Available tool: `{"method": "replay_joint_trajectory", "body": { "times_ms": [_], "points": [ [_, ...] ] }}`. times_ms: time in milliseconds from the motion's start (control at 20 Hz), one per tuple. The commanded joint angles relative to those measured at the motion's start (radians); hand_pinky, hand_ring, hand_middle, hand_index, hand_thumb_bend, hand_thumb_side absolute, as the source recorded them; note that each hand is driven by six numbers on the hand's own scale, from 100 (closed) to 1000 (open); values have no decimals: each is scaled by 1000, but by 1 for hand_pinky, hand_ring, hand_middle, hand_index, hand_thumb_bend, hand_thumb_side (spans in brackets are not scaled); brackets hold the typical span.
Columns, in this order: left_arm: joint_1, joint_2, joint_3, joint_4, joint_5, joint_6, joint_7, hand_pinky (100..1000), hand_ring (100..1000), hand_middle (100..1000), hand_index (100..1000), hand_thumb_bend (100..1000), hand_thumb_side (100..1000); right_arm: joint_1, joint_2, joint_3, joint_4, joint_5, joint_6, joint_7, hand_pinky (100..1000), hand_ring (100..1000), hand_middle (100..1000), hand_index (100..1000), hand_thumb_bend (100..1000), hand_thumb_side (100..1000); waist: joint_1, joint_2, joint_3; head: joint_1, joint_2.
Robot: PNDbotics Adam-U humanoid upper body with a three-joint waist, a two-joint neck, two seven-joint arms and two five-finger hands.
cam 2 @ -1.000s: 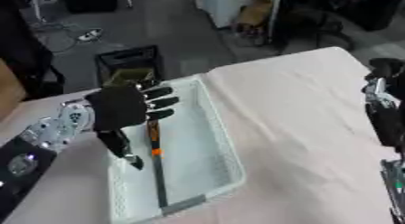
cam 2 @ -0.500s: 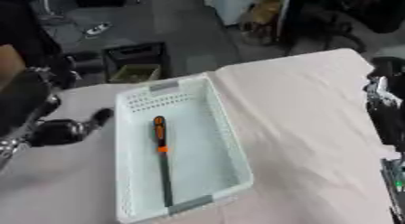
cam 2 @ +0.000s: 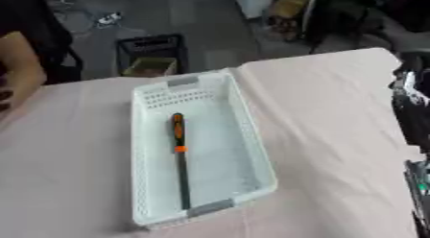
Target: Pick up objects on the table and place them in the box.
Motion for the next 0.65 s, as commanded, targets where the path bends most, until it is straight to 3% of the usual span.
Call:
{"method": "replay_joint_trajectory", "body": {
  "times_ms": [50,650],
  "points": [
    [-8,-29,10,17,-7,-4,-15,834,851,870,907,194,1000,-9,-2,-5,-10,-3,-1,2,322,415,469,697,100,658,-4,-9,1,13,26],
    [-15,-77,4,55,-24,-11,-25,835,851,869,902,170,1000,-9,0,-3,-8,-7,-4,5,322,415,469,697,100,659,-7,-8,-3,25,30]
  ]
}}
